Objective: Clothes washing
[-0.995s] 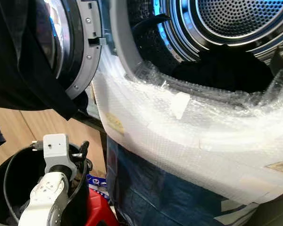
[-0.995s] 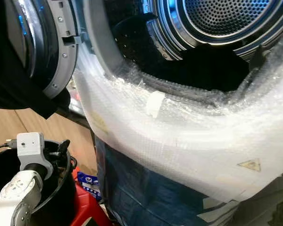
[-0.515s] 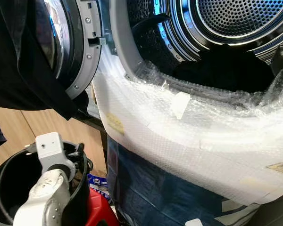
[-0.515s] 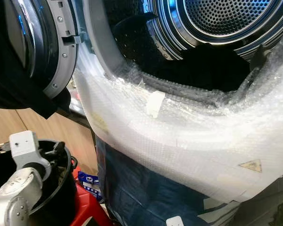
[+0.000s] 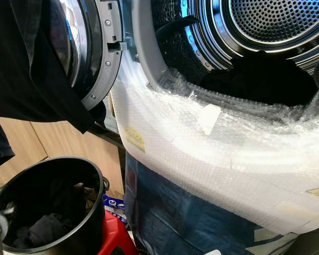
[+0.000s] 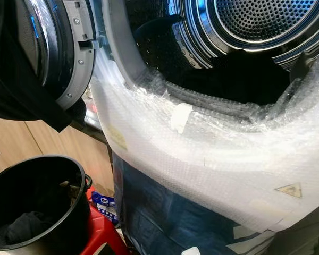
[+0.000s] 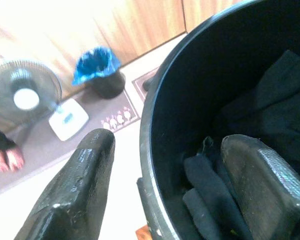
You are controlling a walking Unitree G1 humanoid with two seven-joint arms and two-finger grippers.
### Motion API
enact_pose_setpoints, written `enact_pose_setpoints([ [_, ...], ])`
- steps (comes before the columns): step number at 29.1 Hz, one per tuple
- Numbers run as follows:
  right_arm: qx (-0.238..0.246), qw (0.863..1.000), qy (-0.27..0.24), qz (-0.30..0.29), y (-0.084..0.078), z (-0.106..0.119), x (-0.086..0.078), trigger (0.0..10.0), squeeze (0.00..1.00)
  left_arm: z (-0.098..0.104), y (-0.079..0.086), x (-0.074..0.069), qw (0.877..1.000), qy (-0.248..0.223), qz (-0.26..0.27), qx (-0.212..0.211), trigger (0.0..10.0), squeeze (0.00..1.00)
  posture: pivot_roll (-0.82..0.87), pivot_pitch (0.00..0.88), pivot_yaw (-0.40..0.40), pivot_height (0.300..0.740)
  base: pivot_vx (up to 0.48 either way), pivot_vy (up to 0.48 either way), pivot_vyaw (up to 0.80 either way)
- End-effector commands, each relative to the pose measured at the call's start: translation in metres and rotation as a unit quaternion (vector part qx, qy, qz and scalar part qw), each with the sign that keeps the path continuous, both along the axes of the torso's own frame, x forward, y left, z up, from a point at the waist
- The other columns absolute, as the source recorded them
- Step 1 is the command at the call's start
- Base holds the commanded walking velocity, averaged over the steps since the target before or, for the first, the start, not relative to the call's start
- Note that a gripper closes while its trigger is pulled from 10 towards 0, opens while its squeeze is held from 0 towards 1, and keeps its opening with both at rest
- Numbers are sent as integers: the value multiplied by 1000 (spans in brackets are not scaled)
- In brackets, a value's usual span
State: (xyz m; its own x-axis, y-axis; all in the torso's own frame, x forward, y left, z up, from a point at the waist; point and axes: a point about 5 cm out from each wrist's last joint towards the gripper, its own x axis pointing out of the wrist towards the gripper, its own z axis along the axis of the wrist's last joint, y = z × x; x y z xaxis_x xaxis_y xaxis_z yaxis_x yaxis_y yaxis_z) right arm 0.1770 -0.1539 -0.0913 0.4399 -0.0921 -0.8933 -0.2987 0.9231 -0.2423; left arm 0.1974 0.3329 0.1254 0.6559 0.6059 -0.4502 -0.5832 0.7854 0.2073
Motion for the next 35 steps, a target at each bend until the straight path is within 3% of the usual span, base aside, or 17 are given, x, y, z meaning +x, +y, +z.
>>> enact_pose_setpoints([
  [1,9,1000,-5,-23,-4,2,4,10000,0,2,-2,5,998,-45,8,-50,10000,0,227,39,14,740,0,0,0],
  [3,9,1000,-5,-28,-5,2,4,10000,0,2,-2,5,997,-47,9,-57,10000,0,227,40,13,740,0,0,0],
  [4,-1,1000,-2,-27,-12,2,3,10000,0,2,-5,5,996,-47,8,-73,10000,1000,229,39,16,740,0,0,0],
  [12,-17,1000,7,-10,-22,2,2,10000,0,5,-4,10,995,-42,-33,-80,10000,1000,231,42,14,740,0,0,0],
  [19,-6,1000,14,-9,-20,0,-2,10000,0,3,-8,11,993,-1,-91,-74,10000,1000,228,39,16,740,0,0,0],
  [22,-18,999,19,25,-19,-1,-5,10000,0,2,-12,10,988,22,-135,-77,10000,961,227,40,20,740,0,0,0],
  [23,-14,1000,19,14,-19,-2,-6,10000,0,3,-11,10,989,22,-130,-70,10000,0,228,41,20,740,0,0,0],
  [35,-19,999,13,31,-20,0,-3,10000,0,-2,-27,24,974,30,-200,-104,10000,0,209,56,22,740,0,0,0],
])
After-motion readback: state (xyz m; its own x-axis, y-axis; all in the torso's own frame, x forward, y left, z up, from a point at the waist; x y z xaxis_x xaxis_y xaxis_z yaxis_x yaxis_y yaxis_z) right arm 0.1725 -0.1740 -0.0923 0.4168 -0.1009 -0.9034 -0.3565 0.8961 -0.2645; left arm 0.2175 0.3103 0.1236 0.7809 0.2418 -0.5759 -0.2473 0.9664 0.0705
